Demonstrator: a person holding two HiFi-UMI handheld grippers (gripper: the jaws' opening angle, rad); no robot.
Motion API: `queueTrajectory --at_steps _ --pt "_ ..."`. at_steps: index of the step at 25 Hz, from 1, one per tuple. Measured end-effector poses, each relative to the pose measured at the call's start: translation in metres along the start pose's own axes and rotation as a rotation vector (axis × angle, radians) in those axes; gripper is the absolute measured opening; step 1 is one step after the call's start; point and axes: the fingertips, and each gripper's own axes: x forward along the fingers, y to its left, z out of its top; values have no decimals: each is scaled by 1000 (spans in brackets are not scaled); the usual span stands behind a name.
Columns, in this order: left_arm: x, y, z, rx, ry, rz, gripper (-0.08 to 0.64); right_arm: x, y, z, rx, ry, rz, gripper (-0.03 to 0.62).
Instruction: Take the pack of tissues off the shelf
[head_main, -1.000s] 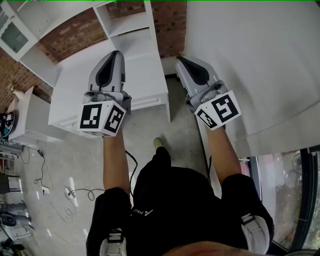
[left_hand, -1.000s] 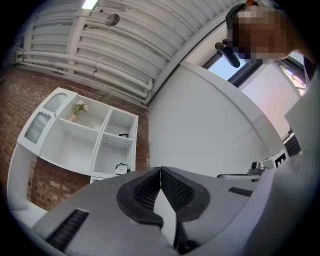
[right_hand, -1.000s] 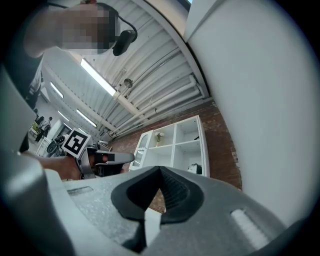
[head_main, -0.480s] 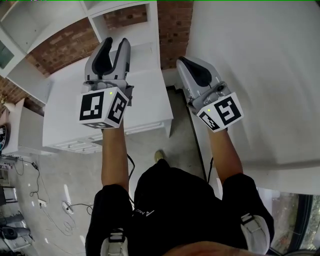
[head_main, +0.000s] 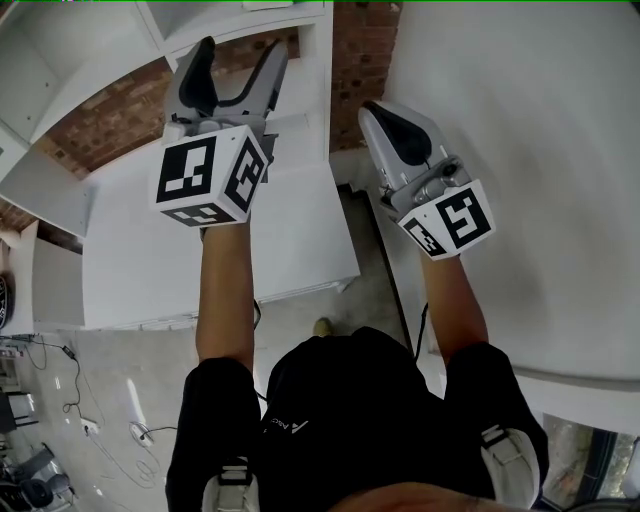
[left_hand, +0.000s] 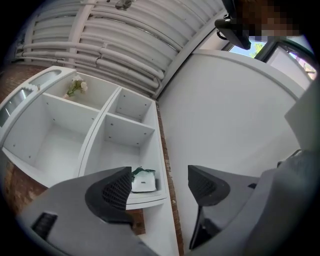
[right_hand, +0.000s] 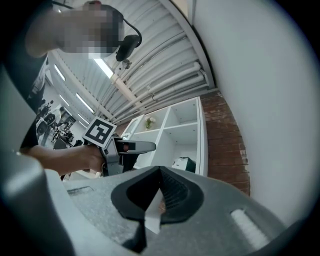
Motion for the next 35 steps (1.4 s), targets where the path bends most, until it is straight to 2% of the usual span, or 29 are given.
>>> queueTrajectory --at_steps 6,14,18,24,32,35 --pt "57 21 -16 -10 56 31 427 25 -23 -15 -9 -4 18 2" --pt "129 38 -46 75 200 114 481 44 -62 -23 20 -56 69 2" --pt "155 50 -65 94 270 158 502 45 -80 -28 28 -69 85 2" --pt "176 58 -86 90 345 198 502 43 -104 -39 53 -85 88 2" --pt "190 66 -106 107 442 227 500 41 -115 -46 67 -98 92 2" --pt "190 69 -107 108 435 241 415 41 -116 -48 70 -97 93 2"
